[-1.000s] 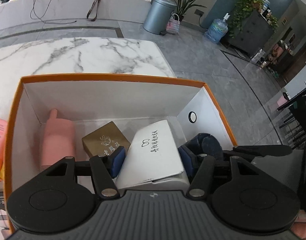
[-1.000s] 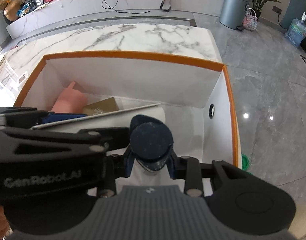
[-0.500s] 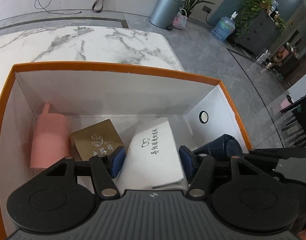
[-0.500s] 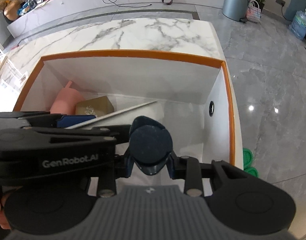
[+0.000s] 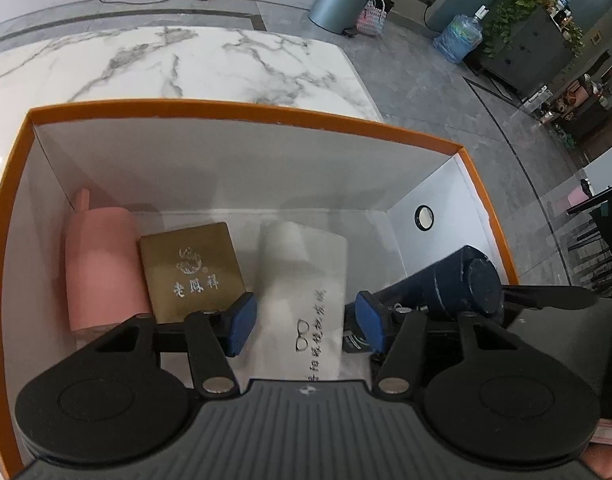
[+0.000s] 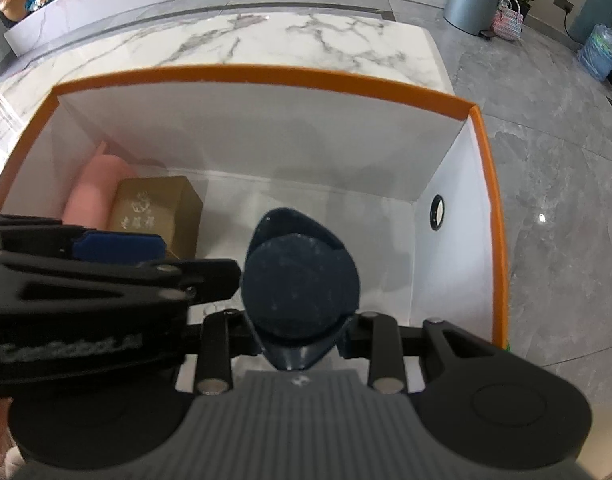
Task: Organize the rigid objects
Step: 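Open the right tool to release the CLEAR bottle while the left tool releases the white box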
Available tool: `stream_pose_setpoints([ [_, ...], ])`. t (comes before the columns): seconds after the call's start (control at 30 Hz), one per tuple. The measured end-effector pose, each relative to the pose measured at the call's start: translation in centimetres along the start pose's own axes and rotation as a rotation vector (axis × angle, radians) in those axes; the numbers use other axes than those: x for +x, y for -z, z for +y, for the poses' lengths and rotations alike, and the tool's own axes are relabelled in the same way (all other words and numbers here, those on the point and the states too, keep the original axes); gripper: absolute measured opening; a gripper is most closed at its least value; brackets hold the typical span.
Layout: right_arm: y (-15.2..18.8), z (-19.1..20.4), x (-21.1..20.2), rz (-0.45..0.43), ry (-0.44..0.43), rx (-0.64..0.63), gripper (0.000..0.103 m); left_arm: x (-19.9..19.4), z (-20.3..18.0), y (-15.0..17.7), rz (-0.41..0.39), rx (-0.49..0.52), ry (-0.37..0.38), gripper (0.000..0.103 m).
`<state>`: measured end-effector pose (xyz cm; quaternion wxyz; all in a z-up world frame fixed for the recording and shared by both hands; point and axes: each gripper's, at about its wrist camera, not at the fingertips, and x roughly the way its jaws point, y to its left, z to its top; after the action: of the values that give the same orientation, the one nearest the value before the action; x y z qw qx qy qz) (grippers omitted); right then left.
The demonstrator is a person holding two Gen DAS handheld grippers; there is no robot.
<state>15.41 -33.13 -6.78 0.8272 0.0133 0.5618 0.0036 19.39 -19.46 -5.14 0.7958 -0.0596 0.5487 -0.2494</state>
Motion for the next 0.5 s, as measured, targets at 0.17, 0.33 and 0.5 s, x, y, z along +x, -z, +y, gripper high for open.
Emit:
stream_pose_setpoints([
  [0.17, 0.2, 0.0, 0.5, 0.006, 0.01, 0.002, 0.033, -0.6, 0.2, 0.2, -0.005, 0.016, 0.012, 0.065],
  [0.33, 0.4, 0.3, 0.5, -0.008, 0.02, 0.008, 0.035, -1.1, 0.3, 0.6, -0.016, 0.021, -0.004, 0.06],
  [0.5, 0.6, 0.2, 0.4, -0.014, 0.045, 0.023, 0.047, -1.7, 0.5, 0.7, -0.041, 0.035, -0.01, 0.055],
])
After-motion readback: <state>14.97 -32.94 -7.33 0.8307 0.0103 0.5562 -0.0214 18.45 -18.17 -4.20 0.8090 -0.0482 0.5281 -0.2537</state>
